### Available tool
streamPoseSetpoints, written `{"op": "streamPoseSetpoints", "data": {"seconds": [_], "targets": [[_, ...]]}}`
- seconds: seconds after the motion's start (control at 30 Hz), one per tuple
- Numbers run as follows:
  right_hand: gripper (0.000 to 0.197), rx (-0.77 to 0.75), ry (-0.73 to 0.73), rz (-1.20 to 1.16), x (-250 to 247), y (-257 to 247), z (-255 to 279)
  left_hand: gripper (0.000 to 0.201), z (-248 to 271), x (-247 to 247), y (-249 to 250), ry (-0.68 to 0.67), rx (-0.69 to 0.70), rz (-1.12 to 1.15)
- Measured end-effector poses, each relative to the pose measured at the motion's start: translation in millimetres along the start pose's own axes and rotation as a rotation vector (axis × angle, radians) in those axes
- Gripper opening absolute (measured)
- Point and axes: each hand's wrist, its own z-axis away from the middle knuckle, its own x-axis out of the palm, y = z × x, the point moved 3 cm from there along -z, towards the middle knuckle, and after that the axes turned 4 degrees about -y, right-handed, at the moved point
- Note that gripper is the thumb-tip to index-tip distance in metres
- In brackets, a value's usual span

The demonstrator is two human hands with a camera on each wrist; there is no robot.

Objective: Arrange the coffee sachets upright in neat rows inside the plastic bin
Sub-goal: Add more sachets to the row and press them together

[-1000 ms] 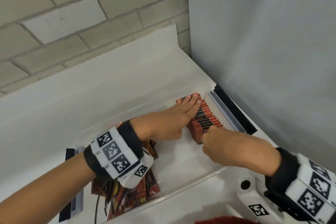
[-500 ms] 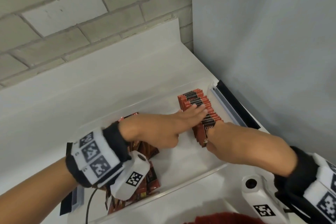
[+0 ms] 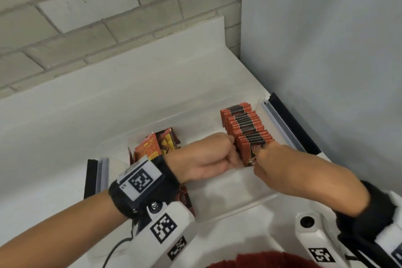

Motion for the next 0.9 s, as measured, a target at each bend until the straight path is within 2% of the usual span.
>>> {"op": "streamPoseSetpoints", "data": {"seconds": [0.13, 0.27, 0.47, 0.53, 0.63, 0.77, 0.9], "targets": [[0.024, 0.067, -0.063, -0.081, 1.9, 3.1, -3.2, 0.063, -0.1, -6.0, 3.8, 0.145, 0.081, -0.077], [0.026, 0.056, -0.08, -0.033, 0.7, 2.7, -4.7, 0.061, -3.4, -5.1, 1.6, 0.122, 0.08, -0.036], [0.02, 0.006, -0.119, 0.007, 3.4, 7.2, -2.4, 0.052, 0.4, -25.7, 7.1, 0.287, 0.077, -0.052], [0.024, -0.009, -0.097, -0.03, -1.7, 7.1, 0.1, 0.046, 11.4, -36.3, 15.4, 0.284, 0.094, -0.109], [0.03, -0.098, -0.075, -0.057, -13.4, 3.4, 1.1, 0.056, 43.4, -52.0, 34.0, 0.253, 0.092, -0.445], [0.025, -0.286, -0.086, -0.141, -33.7, -20.8, -6.0, 0.054, 94.4, -65.6, 57.6, 0.219, 0.045, -1.224], [0.027, -0.355, -0.076, -0.346, -44.8, -50.7, -30.6, 0.036, 123.8, -81.8, 62.0, 0.235, -0.068, -1.588]]}}
